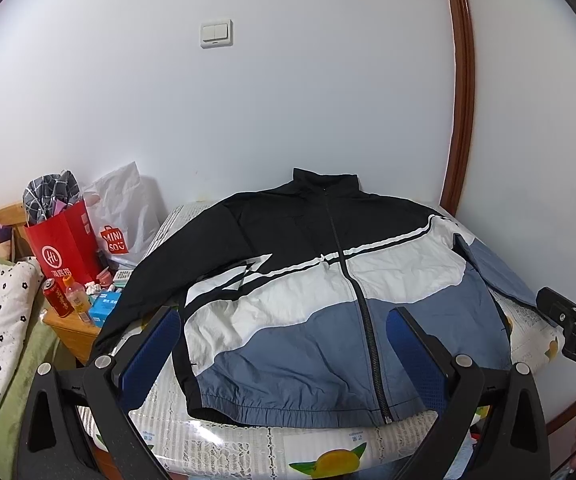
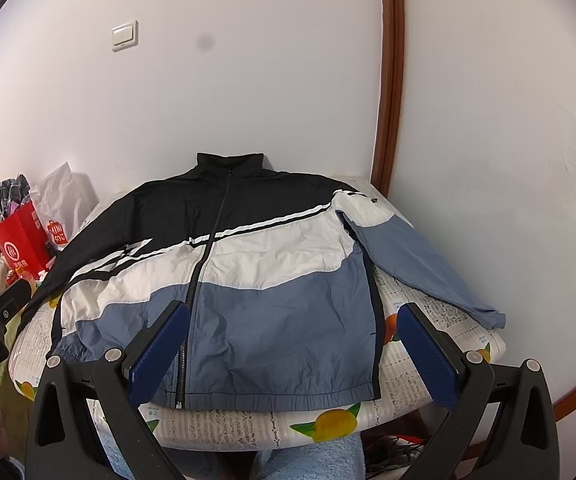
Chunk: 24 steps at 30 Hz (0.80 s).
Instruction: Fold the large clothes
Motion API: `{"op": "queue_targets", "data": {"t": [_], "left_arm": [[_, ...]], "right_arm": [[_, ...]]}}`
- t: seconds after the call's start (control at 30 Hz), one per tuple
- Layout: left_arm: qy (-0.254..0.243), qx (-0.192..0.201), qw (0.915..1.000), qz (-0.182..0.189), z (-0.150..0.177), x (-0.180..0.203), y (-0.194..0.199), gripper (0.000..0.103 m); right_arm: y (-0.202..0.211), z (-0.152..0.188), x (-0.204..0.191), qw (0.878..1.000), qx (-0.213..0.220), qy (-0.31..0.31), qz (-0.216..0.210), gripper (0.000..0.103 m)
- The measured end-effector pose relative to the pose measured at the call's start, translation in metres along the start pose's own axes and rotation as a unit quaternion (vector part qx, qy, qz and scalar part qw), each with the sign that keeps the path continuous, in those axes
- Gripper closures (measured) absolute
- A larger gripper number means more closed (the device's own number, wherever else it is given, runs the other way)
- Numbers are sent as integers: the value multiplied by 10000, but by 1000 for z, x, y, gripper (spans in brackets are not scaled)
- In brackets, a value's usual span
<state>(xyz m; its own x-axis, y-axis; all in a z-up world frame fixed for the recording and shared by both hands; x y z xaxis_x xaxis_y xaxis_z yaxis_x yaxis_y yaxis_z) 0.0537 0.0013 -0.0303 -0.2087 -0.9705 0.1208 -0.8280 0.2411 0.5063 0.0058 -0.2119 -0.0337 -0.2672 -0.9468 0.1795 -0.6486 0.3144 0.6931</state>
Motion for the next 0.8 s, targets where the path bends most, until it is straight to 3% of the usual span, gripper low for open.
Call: {"op": "queue_targets", "data": {"t": [0.8], "left_arm": [[27,57,10000,-68,1,-2,7,0]], "right_arm": [[-2,2,2,10000,-27,-24,9,1]]}}
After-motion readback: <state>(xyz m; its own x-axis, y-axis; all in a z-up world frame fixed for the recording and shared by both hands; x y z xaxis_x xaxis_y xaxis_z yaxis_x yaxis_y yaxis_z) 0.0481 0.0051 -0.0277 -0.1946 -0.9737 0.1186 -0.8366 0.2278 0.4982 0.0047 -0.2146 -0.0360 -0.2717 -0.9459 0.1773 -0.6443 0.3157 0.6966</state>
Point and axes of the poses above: each gripper's, at about its wrist camera, not at the fingertips, and y roughly against the way its jaws point, x to its right, z to its underside, the point moved 7 cm from there along -y, roughly the way its jaws point, and after that the axes turned 14 degrees about z, right-handed, at the moved point
